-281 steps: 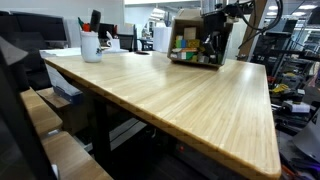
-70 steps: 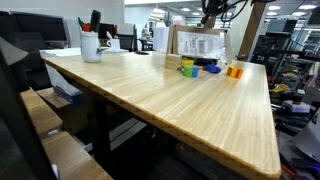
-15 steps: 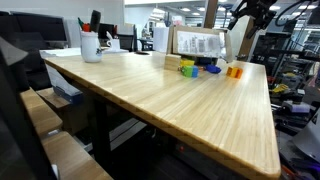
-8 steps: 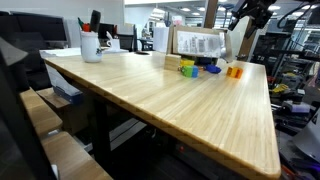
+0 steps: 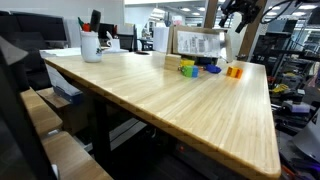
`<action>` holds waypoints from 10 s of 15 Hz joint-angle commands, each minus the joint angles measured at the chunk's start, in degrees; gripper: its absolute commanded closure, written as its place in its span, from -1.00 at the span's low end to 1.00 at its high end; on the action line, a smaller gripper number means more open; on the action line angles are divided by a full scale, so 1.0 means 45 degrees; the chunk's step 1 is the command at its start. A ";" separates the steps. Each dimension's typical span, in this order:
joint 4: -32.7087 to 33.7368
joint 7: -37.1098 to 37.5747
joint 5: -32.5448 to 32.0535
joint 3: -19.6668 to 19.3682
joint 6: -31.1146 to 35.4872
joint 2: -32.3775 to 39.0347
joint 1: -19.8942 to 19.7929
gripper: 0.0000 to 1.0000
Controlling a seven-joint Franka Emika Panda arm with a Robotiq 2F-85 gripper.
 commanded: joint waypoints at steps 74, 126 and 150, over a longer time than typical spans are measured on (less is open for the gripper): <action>0.6144 0.0315 0.0298 -0.0987 -0.4119 0.7503 0.1243 0.93; 0.5337 0.7445 -0.5704 -0.0770 0.2721 0.6738 -0.0491 0.96; 0.4465 1.1340 -0.9114 0.0185 0.2526 0.5739 0.0018 0.98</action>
